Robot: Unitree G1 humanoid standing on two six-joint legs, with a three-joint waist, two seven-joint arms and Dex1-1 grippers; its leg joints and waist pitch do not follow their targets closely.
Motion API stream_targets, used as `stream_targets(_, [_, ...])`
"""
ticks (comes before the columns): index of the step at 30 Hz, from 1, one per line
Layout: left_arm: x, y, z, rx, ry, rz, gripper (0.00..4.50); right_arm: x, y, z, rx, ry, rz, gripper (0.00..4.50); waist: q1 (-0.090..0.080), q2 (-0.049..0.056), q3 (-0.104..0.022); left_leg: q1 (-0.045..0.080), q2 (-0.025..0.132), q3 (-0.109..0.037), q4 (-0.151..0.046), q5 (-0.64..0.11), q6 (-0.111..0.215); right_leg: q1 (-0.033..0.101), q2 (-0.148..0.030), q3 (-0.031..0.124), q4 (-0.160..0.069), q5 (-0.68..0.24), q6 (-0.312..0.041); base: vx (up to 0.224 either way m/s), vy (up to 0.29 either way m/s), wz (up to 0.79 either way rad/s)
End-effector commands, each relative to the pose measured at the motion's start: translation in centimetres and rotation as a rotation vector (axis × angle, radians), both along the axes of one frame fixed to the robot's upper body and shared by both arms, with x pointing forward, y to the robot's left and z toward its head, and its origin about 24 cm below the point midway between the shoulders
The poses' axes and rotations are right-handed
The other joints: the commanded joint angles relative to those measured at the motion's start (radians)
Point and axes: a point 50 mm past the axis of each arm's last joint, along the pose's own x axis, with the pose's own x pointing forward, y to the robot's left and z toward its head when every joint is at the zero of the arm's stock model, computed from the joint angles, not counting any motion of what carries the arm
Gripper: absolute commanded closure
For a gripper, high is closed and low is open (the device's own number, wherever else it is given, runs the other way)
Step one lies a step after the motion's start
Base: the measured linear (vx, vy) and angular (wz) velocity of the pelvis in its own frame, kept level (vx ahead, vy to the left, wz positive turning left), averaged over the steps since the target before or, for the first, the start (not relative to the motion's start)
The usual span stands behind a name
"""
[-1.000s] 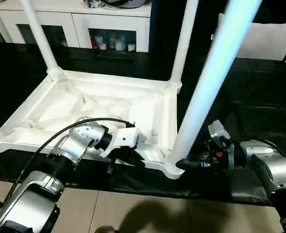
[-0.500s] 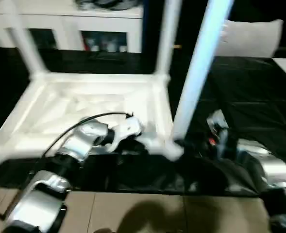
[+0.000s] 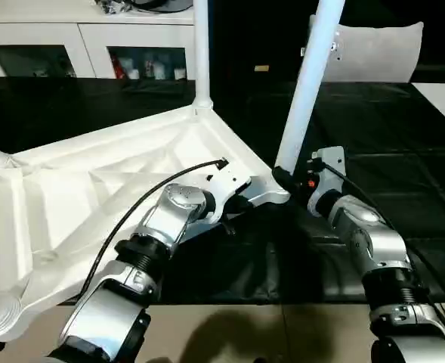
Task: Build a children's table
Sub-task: Rotate leg to tighten
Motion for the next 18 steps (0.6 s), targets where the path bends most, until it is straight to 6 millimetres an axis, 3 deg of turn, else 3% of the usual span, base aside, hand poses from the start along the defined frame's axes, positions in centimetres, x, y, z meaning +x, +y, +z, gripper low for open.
stream_targets(1, [-0.6,-1.5,0.4,-0.048,-0.031,-0.094,4.5,-0.2,0.3,0.4,0.05,-0.028,0.042,1.85,0.01,-0.009,-0.066,-0.005,0.024,-0.003,-0.058,-0.128,0.084,0.065,-0.063,0.042,-0.084,-0.211,-0.2,0.0,0.0,0.0])
stream_targets(8, [-1.0,0.4,0.1,-0.03,-0.024,-0.185,4.5,-1.5,-1.8,1.0,0.019,-0.063,0.203,1.22,0.019,-0.01,-0.067,-0.008,0.026,-0.004,-0.057,-0.114,0.099,0.068,-0.063,0.042,-0.078,-0.171,-0.206,0.0,0.0,0.0])
stream_targets(14, [-2.0,2.4,-0.4,0.042,-0.009,-0.388,4.5,-3.6,-3.9,1.2,-0.057,-0.026,0.482,0.74,0.031,-0.011,-0.063,-0.003,0.03,-0.005,-0.06,-0.161,0.094,0.065,-0.065,0.041,-0.089,-0.26,-0.191,0.0,0.0,0.0])
stream_targets(18, [-2.6,2.9,-0.3,0.048,0.0,-0.48,4.5,-4.2,-4.3,1.2,-0.079,-0.009,0.572,0.5,0.043,-0.008,-0.064,-0.003,0.034,-0.004,-0.06,-0.147,0.09,0.061,-0.065,0.042,-0.081,-0.23,-0.198,0.0,0.0,0.0])
